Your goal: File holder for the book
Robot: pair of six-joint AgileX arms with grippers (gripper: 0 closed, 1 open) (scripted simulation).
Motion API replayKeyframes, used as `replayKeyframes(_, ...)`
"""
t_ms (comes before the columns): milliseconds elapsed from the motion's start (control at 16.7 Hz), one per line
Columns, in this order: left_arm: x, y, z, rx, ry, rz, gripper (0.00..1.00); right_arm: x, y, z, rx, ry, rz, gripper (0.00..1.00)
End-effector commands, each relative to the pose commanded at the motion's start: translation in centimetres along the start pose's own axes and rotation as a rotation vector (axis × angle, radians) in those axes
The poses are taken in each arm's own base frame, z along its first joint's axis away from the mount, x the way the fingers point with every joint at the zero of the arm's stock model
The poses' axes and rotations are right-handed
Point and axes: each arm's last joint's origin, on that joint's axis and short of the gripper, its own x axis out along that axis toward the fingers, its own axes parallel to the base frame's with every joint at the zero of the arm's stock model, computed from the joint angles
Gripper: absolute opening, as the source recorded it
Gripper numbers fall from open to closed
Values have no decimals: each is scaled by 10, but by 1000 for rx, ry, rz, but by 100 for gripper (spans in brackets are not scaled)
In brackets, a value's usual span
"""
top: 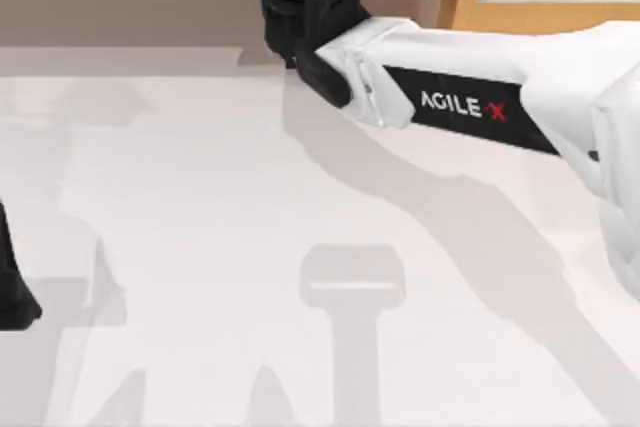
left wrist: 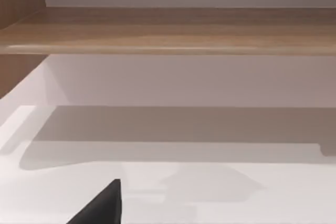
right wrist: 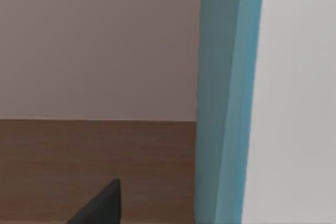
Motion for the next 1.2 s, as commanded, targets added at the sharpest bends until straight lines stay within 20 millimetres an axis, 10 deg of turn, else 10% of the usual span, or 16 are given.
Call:
replayKeyframes(120,0,0,0,0,0,0,100,0,0,0,0,0,0,100)
replayKeyframes(900,0,0,0,0,0,0,100,0,0,0,0,0,0,2)
replayKeyframes(1200,0,0,0,0,0,0,100,0,0,0,0,0,0,0)
